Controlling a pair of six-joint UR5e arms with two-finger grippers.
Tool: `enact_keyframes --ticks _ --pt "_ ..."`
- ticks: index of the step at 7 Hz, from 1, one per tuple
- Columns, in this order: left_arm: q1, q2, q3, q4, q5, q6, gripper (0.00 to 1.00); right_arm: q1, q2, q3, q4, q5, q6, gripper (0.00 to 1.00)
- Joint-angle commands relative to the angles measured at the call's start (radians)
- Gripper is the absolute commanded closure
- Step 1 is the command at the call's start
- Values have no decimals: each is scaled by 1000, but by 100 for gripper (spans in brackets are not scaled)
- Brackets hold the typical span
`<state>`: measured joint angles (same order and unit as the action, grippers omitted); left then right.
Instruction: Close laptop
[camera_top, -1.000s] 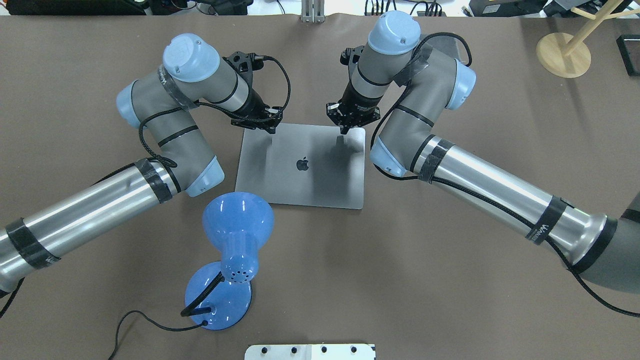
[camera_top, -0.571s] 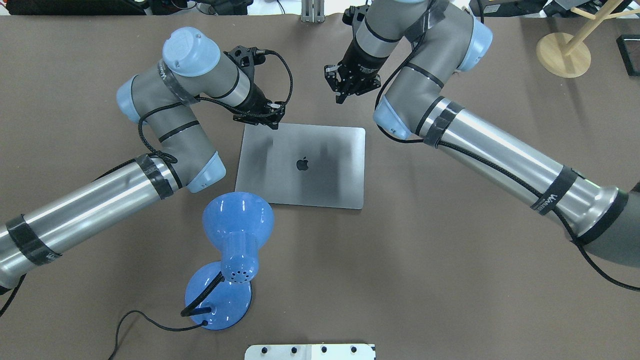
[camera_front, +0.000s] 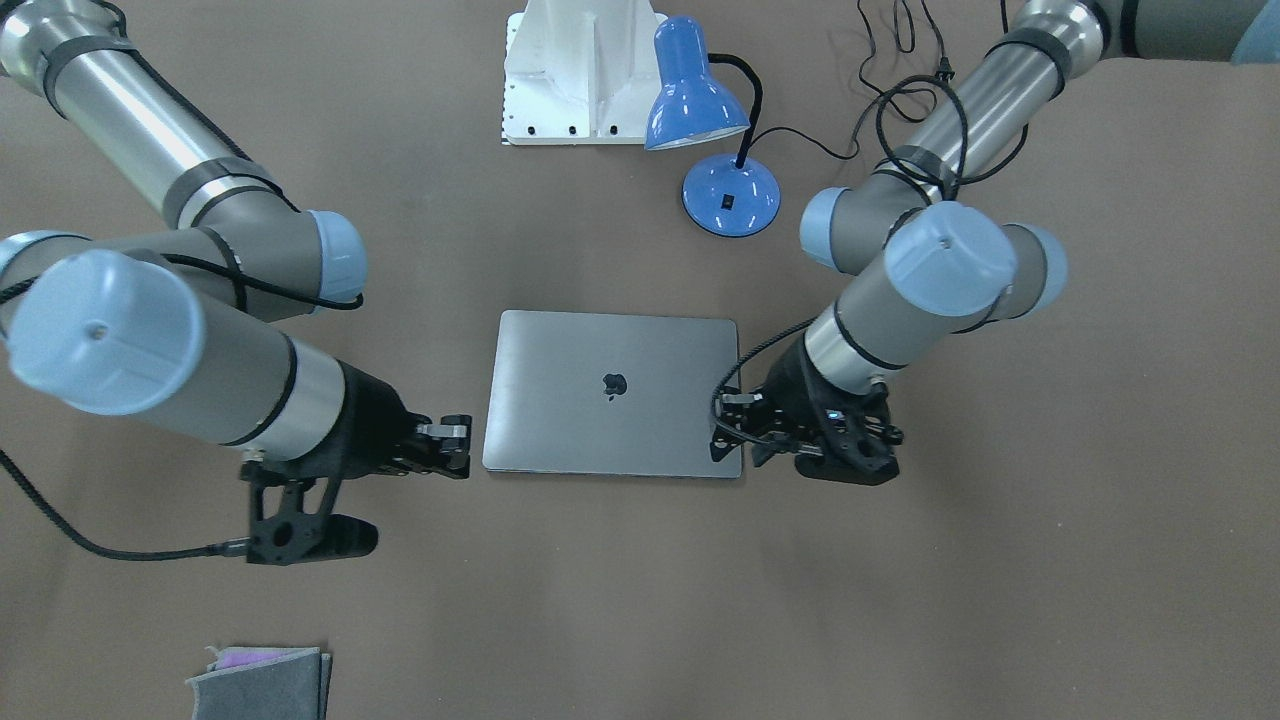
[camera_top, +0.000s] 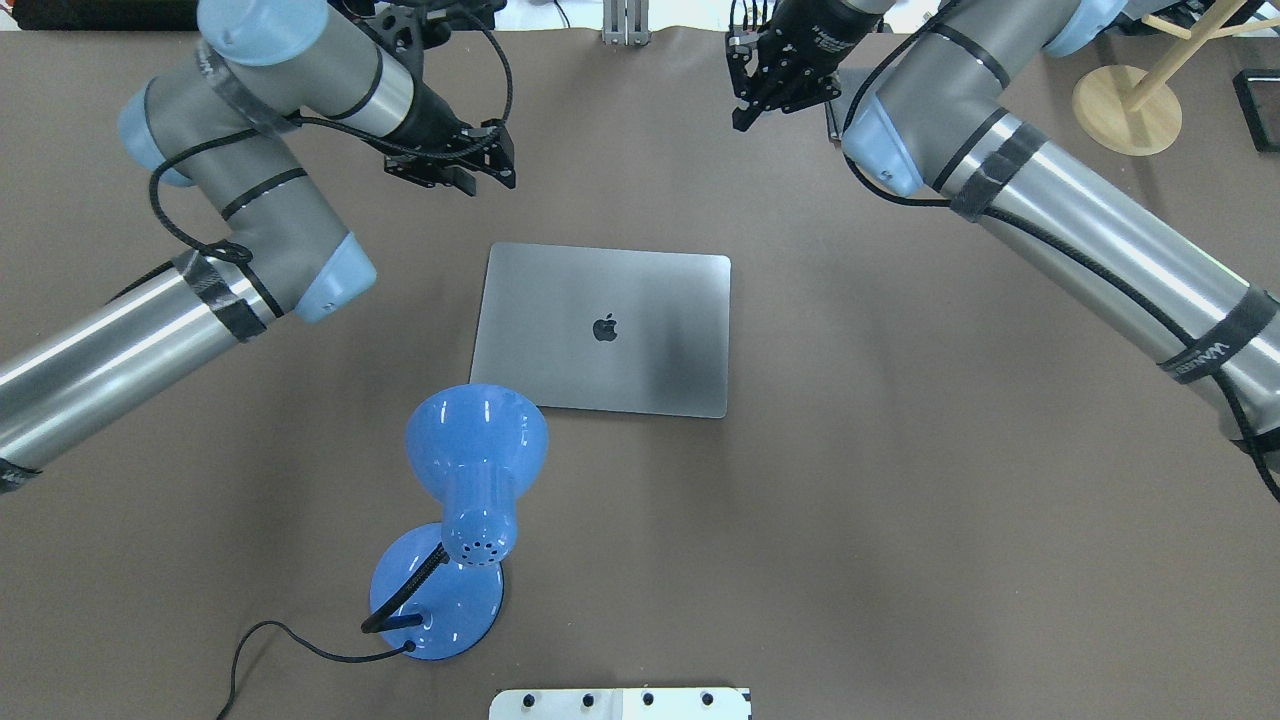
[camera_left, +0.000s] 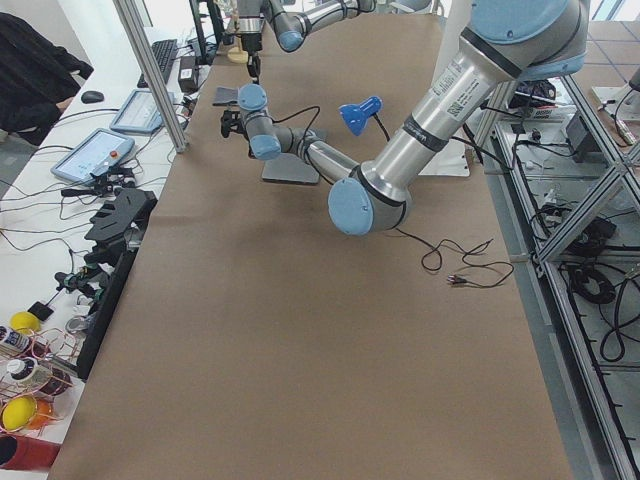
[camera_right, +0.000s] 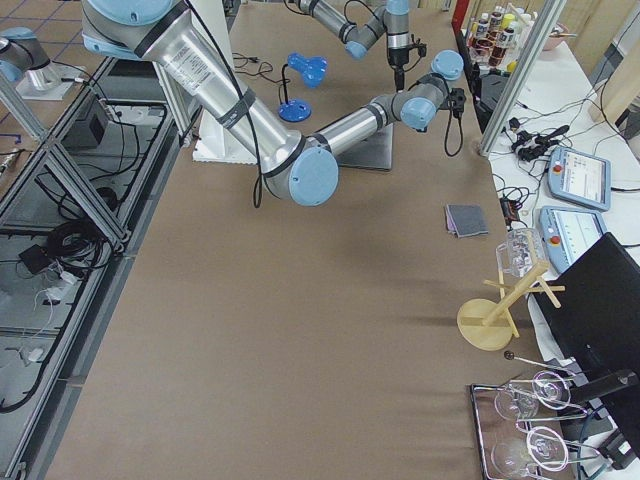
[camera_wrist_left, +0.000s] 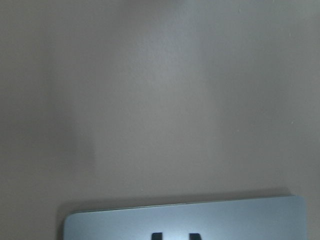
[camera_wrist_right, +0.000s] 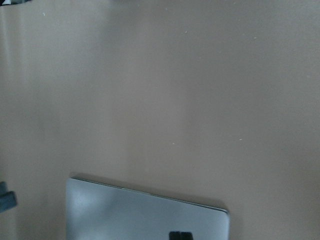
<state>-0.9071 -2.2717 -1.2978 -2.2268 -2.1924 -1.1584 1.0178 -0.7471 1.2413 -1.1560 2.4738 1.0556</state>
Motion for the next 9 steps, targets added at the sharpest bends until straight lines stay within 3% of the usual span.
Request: enact_keyframes --ticks 1,2,3,4,5,6,8,9 --pt "-169 146 -105 27 -80 19 2 111 -194 166 -60 5 -17 0" --pt "-227 197 -200 111 -111 117 2 137 -283 246 -95 -15 -70 0" --pt "-283 312 -351 283 -110 301 2 151 -396 323 -172 -68 -215 0" --pt "-358 354 -447 496 -107 515 2 180 -478 386 -311 -167 -431 0" --pt "-401 436 -513 591 -102 693 2 238 -495 426 -511 -253 -671 0" --pt "-442 534 -520 590 -102 803 2 275 -511 464 -680 -325 -874 0" --pt "-549 665 -500 598 -110 926 2 384 -627 457 -693 -311 -1081 0" --pt "-622 693 -453 598 -112 1054 2 433 -678 429 -659 -255 -1133 0"
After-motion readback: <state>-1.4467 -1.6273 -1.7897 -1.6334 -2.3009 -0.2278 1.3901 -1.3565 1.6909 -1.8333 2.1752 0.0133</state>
